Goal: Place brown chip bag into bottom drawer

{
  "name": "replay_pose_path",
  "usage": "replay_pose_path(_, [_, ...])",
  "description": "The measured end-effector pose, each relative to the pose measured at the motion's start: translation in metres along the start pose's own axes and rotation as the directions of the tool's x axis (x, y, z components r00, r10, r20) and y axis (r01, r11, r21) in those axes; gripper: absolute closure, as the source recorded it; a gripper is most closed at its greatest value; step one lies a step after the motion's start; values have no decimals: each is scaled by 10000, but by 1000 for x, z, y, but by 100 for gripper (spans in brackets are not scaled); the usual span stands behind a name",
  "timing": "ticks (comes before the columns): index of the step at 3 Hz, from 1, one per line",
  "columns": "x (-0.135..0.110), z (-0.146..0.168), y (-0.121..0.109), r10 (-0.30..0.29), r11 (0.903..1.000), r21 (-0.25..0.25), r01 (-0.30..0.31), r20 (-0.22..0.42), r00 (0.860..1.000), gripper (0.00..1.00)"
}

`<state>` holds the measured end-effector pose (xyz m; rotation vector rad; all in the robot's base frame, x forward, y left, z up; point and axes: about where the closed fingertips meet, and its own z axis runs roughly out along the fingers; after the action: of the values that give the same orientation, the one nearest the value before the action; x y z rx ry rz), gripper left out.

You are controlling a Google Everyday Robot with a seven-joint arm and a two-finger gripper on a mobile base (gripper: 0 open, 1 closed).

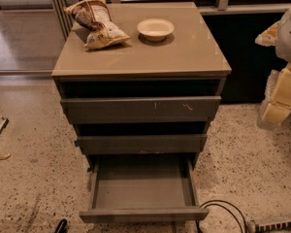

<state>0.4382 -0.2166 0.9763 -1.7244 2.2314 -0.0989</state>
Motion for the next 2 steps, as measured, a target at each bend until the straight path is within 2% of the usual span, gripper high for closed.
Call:
replay_pose_path(1, [0,0,0,1,10000,0,-1,1,10000,0])
replay_pose_path(2, [-4,-1,-10,268,9996,111,-274,543,9982,0])
